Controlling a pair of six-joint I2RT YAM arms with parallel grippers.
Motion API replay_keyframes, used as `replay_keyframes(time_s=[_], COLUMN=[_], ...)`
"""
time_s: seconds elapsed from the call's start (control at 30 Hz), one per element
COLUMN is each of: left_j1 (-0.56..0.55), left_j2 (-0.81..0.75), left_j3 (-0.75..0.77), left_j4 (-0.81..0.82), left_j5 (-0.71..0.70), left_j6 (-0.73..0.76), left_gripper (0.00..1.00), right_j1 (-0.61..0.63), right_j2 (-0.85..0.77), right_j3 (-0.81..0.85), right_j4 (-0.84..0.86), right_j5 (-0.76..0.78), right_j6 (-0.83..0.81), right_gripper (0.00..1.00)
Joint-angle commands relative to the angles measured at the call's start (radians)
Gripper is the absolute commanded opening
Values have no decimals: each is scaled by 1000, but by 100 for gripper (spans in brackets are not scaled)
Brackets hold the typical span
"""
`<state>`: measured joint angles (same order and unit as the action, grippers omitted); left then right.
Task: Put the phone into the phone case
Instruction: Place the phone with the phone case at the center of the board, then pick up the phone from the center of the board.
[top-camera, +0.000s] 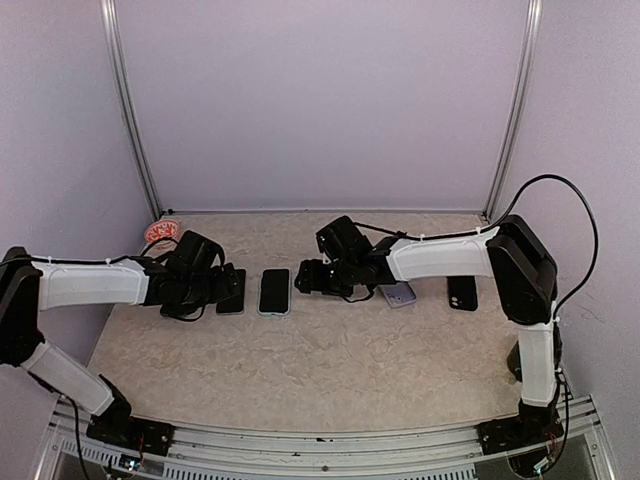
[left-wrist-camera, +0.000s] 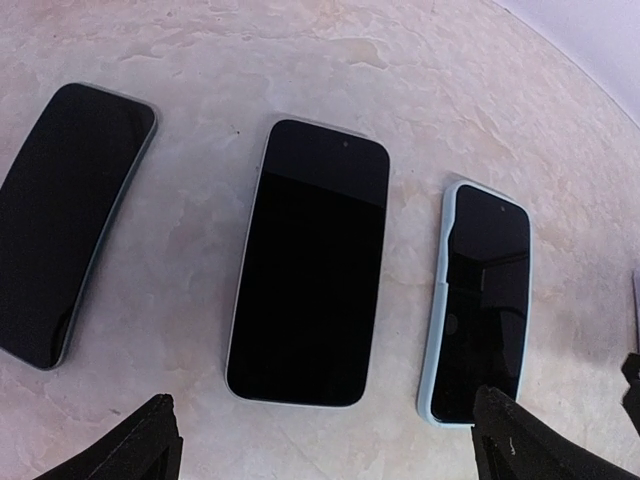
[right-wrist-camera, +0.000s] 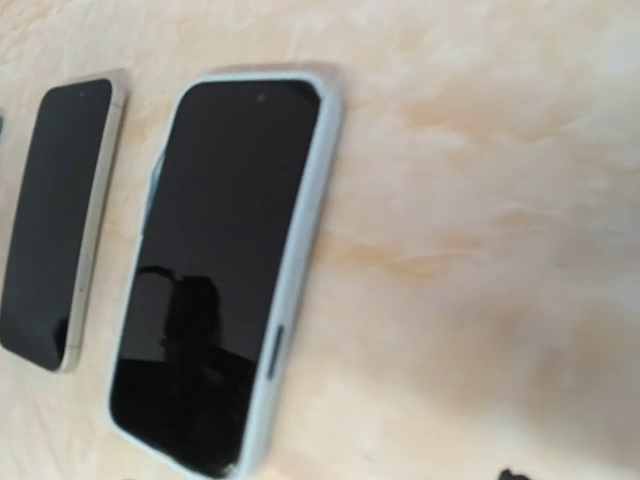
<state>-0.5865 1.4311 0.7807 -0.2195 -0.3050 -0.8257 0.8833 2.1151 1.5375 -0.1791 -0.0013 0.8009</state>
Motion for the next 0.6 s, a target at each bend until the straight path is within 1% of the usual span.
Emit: replay_keyframes(time_s=[0.0,0.17,0.37,0.57], left_j1=[-12,-32,-39,-31], left_j2=[93,215,326,378], left_j3=[80,156,223,259], left_j4=[-38,-67,-73,-68], left_j5=[-95,-151,-169,-161], left_j6=[43,66,85,98], left_gripper=[99,99,99,99], right_j1=[14,16,17,17], right_j2=[-112,-235,-373,-522], right_j3=[-50,-164,-295,-437], right_j4=[-60,-42,-56,-40], right_j5=[108,134,134,123], right_j6=[-100,-137,-168,-164], right_gripper=[76,80,96,99])
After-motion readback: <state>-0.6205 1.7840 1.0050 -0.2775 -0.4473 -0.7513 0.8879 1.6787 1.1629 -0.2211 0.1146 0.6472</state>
